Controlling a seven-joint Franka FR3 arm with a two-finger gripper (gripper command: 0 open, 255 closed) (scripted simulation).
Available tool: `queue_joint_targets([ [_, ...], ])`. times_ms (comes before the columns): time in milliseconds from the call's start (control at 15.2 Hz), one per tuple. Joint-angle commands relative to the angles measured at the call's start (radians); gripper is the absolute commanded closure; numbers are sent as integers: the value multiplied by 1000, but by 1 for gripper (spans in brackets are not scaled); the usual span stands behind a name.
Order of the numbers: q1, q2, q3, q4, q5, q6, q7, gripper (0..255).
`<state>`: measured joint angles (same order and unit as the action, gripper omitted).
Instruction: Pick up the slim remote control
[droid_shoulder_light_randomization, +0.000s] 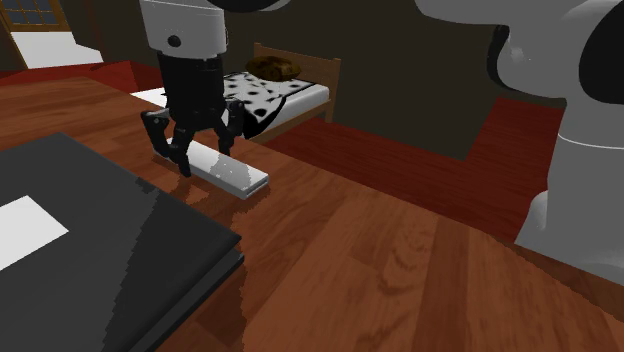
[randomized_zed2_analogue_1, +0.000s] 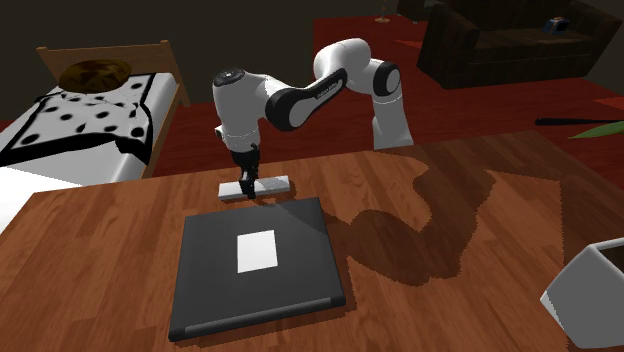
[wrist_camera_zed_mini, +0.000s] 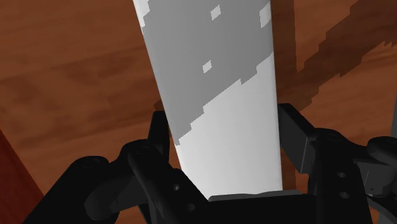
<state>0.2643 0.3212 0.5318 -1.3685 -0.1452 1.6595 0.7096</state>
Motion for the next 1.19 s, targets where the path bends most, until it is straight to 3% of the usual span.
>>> queue_joint_targets([
  [0, 0, 0, 0, 0, 0, 0, 0, 255],
  [462, 15, 19, 1, 94, -9, -76, 3, 255],
  [1122, 72, 95, 0, 345, -48, -256, 10, 255],
])
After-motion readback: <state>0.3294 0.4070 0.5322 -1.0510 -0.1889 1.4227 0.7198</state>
